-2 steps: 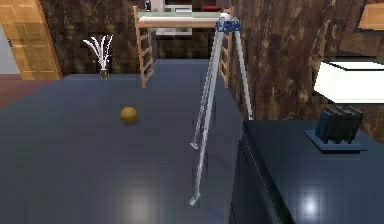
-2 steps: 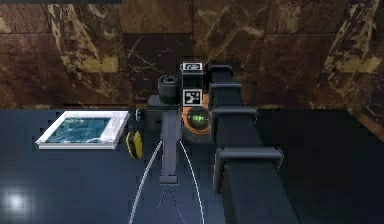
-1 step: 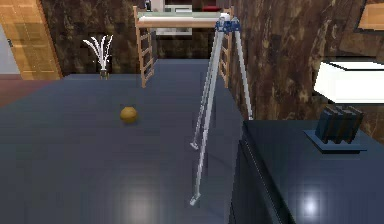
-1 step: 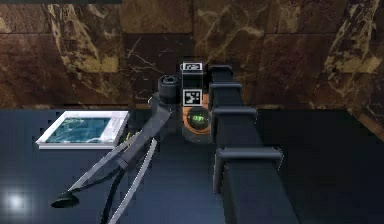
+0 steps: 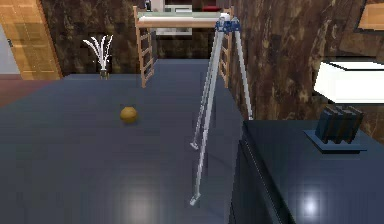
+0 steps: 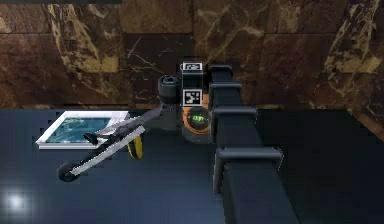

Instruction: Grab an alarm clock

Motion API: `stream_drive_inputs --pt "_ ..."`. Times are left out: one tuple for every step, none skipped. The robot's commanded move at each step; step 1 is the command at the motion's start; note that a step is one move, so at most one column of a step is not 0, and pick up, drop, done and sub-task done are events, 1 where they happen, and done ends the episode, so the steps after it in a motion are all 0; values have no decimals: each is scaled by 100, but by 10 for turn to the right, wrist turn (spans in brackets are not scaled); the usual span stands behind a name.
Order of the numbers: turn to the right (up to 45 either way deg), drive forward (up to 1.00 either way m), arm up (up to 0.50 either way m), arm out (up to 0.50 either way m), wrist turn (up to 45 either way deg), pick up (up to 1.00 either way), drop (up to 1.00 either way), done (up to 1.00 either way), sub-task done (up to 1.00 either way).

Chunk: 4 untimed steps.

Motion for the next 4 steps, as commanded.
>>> stream_drive_inputs --pt "0 0 0 0 450 0 0 0 0" --pt "0 0 0 0 450 0 0 0 0" --pt "0 0 0 0 150 0 0 0 0" --pt "0 0 0 0 0 100 0 0 0"
